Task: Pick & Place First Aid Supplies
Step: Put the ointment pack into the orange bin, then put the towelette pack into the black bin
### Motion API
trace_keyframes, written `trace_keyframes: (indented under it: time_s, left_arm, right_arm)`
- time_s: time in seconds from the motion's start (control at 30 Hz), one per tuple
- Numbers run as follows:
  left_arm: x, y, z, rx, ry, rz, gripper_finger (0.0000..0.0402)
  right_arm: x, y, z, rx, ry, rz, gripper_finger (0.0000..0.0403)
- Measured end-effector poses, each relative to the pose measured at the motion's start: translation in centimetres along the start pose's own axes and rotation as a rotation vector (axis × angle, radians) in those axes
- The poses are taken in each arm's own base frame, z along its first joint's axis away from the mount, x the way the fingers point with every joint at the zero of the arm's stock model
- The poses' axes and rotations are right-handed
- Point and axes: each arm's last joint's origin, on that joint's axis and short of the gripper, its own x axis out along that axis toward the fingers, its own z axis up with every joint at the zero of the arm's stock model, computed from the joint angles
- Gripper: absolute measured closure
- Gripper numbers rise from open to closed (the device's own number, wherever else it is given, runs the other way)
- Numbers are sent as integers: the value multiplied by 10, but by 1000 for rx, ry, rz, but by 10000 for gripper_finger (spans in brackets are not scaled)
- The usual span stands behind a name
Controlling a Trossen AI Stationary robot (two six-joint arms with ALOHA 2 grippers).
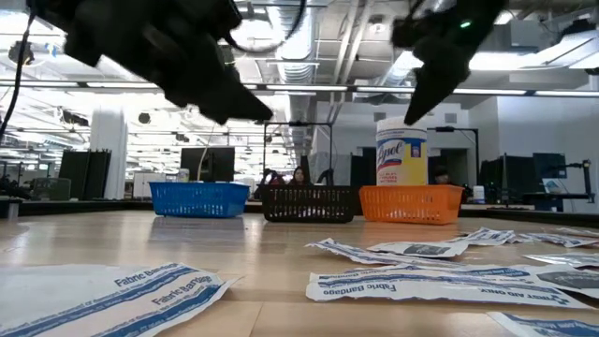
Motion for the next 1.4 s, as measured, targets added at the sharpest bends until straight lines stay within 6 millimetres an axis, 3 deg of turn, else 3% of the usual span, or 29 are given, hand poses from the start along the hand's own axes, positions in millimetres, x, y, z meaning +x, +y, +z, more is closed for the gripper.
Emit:
trace_keyframes:
  time_s: [0.23, 0.4, 0.67, 0.87, 1.23, 1.4]
  left_arm:
    - [-9, -38, -7, 16, 62, -130, 291]
    - [-19, -59, -25, -63, 244, -177, 258]
    - [-48, -94, -44, -162, 458, -247, 263]
    - [-60, -107, -47, -157, 488, -270, 269]
    - [-53, -110, -68, -161, 583, -219, 270]
    - [-56, -115, -67, -162, 560, -250, 270]
  right_arm:
    - [-8, 9, -40, -147, -416, 330, 351]
    - [-15, 9, -37, -194, -669, 393, 351]
    - [-13, 15, -23, -201, -817, 372, 350]
    - [4, 30, -13, -291, -788, 360, 324]
    - [23, 58, 46, -355, -633, 355, 219]
    - [34, 63, 60, -377, -554, 342, 191]
